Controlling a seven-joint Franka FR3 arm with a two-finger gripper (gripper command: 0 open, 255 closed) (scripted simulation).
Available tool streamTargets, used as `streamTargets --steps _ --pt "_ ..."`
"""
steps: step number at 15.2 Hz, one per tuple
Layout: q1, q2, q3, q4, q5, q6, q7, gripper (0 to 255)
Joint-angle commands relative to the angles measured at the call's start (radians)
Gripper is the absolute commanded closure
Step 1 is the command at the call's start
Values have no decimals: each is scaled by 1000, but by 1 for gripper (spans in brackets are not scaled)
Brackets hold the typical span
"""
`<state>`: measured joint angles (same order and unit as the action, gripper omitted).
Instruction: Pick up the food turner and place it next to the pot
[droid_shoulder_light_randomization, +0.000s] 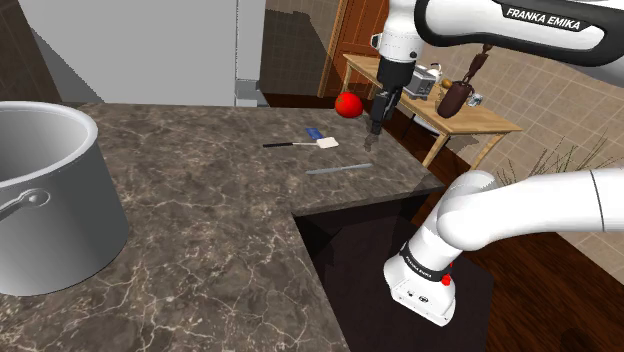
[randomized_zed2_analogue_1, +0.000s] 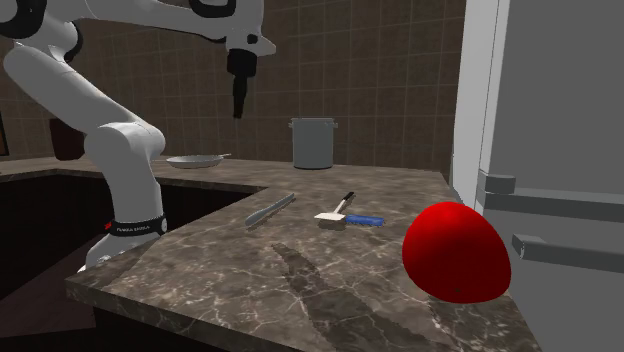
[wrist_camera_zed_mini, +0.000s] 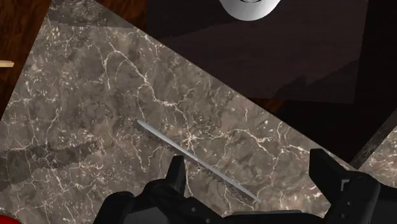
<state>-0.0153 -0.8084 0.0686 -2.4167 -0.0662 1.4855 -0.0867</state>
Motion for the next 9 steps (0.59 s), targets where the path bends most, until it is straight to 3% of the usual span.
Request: streamTargets --steps 1,9 --pt "0 0 0 0 0 0 0 0" --pt "40 166 -176 -51 -87 288 -336 0"
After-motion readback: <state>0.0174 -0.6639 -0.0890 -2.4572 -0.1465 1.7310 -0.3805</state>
